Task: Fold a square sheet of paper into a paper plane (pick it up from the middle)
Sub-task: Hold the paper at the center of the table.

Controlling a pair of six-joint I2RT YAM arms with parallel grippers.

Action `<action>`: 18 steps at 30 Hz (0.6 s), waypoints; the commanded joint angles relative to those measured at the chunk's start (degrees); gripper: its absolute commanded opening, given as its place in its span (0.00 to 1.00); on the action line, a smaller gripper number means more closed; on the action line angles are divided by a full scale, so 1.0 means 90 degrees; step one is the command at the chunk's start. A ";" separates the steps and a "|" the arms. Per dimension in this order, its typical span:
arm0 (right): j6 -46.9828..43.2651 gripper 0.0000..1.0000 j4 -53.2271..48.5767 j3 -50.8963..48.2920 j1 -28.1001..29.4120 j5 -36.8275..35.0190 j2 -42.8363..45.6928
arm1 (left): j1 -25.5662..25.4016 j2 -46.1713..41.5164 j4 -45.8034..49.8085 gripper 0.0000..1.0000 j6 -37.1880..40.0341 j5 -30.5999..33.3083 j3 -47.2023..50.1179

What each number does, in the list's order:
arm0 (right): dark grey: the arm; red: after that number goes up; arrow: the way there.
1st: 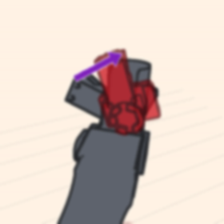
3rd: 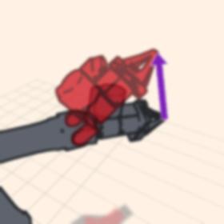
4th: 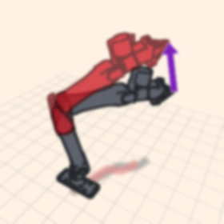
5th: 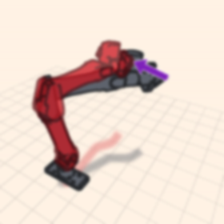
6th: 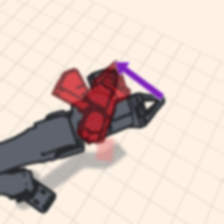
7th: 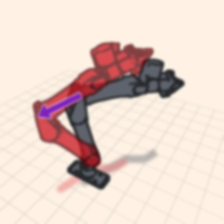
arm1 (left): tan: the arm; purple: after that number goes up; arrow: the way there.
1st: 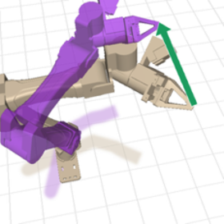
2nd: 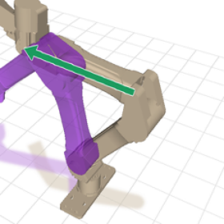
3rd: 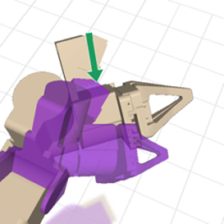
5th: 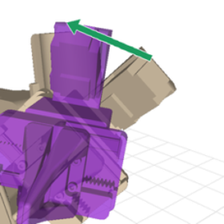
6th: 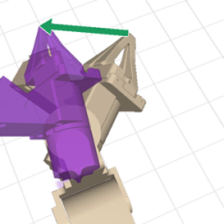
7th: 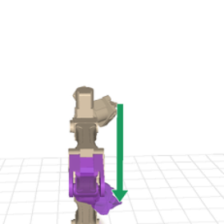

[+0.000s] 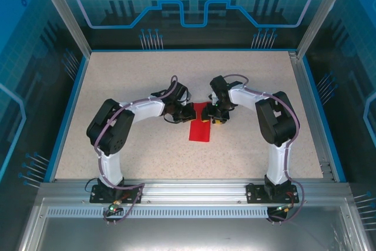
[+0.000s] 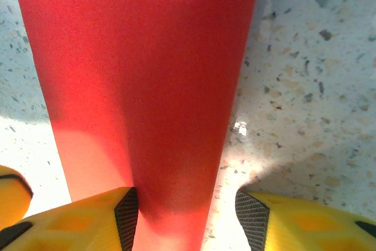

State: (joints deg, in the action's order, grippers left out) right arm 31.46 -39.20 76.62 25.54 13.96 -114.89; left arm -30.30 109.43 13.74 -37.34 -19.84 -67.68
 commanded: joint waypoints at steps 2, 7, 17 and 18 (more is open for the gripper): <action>0.0010 0.55 -0.0244 -0.0244 0.0001 -0.0889 -0.0594 | -0.0106 0.0247 0.0293 0.00 0.0043 0.0087 -0.0286; 0.0011 0.55 -0.0249 -0.0252 0.0004 -0.0899 -0.0603 | -0.0126 0.0413 0.0262 0.00 0.0019 0.0123 -0.0321; 0.0011 0.55 -0.0254 -0.0270 0.0004 -0.0912 -0.0623 | -0.0149 0.0624 0.0258 0.00 0.0047 0.0191 -0.0339; 0.0011 0.55 -0.0262 -0.0272 -0.0001 -0.0916 -0.0618 | -0.0151 0.0654 0.0265 0.00 0.0051 0.0192 -0.0350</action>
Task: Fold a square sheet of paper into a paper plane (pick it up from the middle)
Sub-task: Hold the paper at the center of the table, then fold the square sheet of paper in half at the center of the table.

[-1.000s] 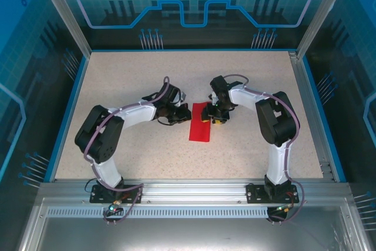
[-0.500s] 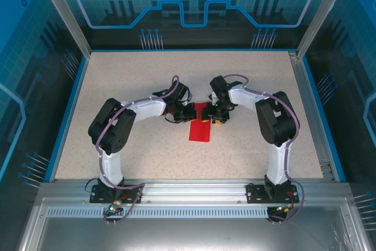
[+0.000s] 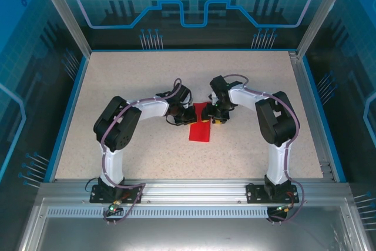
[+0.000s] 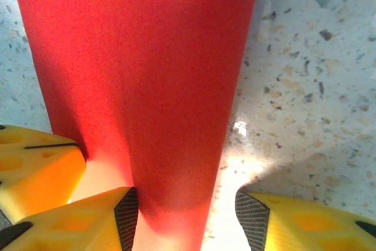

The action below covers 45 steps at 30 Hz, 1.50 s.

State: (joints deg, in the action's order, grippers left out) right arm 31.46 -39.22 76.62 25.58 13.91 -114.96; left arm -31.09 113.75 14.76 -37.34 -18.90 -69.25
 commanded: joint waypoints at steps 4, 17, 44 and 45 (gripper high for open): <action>0.0011 0.55 -0.0269 -0.0242 -0.0009 -0.0901 -0.0578 | -0.0090 0.0256 0.0130 0.00 0.0047 0.0107 -0.0094; 0.0100 0.59 0.0144 -0.0227 -0.0057 -0.0531 0.0295 | -0.0113 0.0309 0.0020 0.00 0.0076 0.0320 0.0322; 0.1134 0.02 0.4314 -0.2651 -0.0372 0.1963 0.1378 | -0.0117 0.0331 0.0137 0.00 0.0214 0.0393 0.0312; 0.1116 0.02 0.4339 -0.2699 -0.0395 0.1962 0.1351 | -0.0114 0.0329 0.0130 0.00 0.0208 0.0391 0.0321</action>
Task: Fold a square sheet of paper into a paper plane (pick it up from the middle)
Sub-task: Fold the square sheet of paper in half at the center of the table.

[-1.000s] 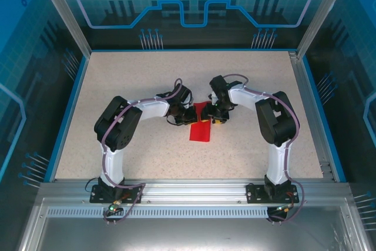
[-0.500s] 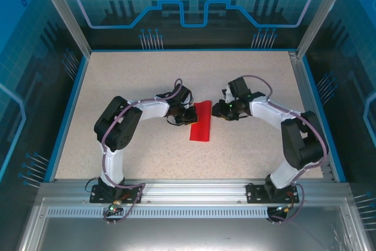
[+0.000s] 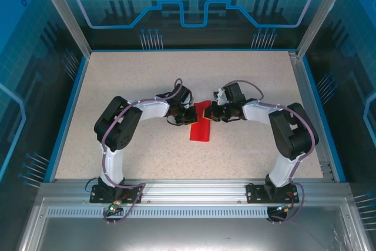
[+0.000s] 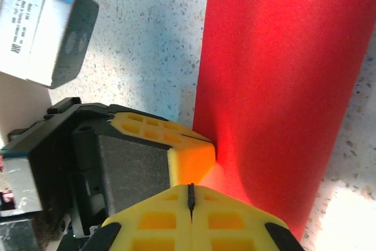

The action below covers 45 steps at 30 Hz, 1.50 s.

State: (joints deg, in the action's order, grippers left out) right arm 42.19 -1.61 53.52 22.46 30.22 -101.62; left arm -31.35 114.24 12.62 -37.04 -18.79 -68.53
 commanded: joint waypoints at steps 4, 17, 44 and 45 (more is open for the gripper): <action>-0.0154 0.02 0.0285 -0.0270 -0.0150 0.0266 -0.0268 | -0.0087 0.0282 0.0364 0.00 0.0178 0.0361 0.0242; -0.0541 0.04 0.0415 -0.0944 -0.0558 0.0143 -0.0413 | -0.0084 0.0295 0.0364 0.00 0.0199 0.0359 0.0300; -0.0357 0.06 0.1024 -0.1381 -0.0236 0.0486 -0.0365 | -0.0083 0.0327 0.0404 0.00 0.0247 0.0349 0.0276; -0.0362 0.06 0.1023 -0.1431 -0.0240 0.0425 -0.0374 | -0.0089 0.0326 0.0414 0.00 0.0257 0.0359 0.0282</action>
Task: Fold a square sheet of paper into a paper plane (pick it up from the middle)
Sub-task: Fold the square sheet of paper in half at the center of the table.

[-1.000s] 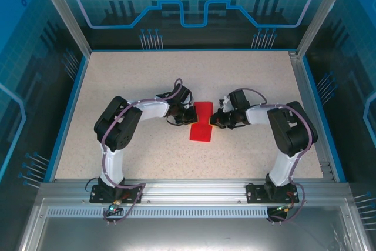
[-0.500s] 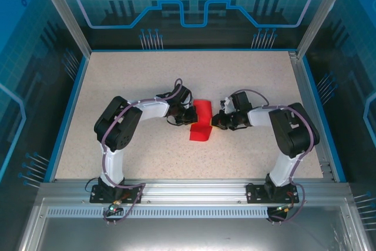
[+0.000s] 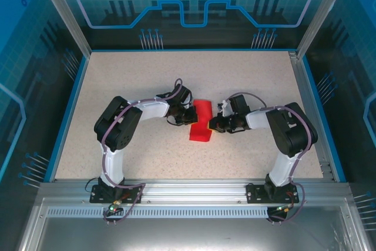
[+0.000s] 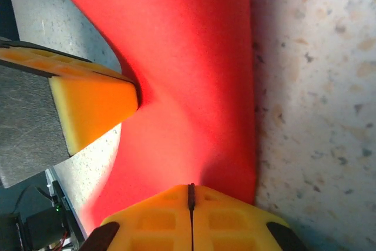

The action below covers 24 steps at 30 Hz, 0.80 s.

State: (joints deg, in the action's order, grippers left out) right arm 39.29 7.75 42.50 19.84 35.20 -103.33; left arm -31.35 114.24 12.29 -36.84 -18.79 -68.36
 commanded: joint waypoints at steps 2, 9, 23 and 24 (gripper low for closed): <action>-0.0078 0.06 -0.0064 -0.0221 0.0037 -0.0179 -0.0191 | -0.0082 0.0328 0.0460 0.00 0.0240 0.0368 0.0272; -0.0088 0.07 -0.0255 -0.0175 0.0032 0.0012 0.0572 | -0.0079 0.0353 0.0470 0.00 0.0262 0.0378 0.0272; 0.0014 0.07 0.0134 -0.0624 0.0191 0.0053 0.0323 | -0.0080 0.0383 0.0498 0.00 0.0275 0.0356 0.0242; -0.0031 0.07 0.0071 -0.0649 0.0184 -0.0050 0.0302 | -0.0076 0.0383 0.0514 0.00 0.0282 0.0368 0.0239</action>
State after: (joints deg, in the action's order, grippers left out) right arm 39.24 8.21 37.82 20.71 35.00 -99.09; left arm -31.35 114.24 12.21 -35.81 -18.79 -68.31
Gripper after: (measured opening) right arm 0.071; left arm 0.049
